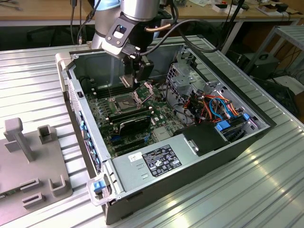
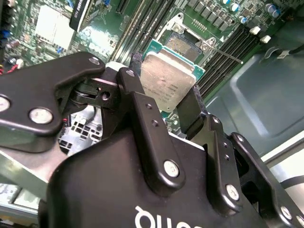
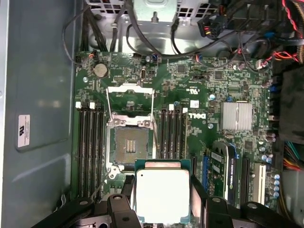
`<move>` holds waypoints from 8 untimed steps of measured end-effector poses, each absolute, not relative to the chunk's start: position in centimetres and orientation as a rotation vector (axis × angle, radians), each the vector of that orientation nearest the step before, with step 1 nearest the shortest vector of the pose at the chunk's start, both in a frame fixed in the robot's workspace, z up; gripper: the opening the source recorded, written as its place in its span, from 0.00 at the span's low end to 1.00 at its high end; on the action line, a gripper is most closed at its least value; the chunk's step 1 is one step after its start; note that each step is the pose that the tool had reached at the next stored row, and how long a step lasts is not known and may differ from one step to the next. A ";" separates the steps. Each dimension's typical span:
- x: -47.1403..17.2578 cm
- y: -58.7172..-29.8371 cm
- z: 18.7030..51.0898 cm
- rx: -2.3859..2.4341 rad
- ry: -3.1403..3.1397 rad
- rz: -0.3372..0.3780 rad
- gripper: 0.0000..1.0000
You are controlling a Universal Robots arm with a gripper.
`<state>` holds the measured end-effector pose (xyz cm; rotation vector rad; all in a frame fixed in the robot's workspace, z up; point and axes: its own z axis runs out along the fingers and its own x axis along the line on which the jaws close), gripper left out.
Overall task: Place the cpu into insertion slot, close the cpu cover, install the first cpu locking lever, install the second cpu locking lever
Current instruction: 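Place the cpu into insertion slot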
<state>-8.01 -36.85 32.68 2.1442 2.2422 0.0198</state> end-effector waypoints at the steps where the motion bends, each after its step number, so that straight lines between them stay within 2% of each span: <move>1: -8.0 -36.8 32.6 2.135 2.251 0.020 0.55; 8: -7.9 -36.0 31.9 2.080 2.302 0.021 0.55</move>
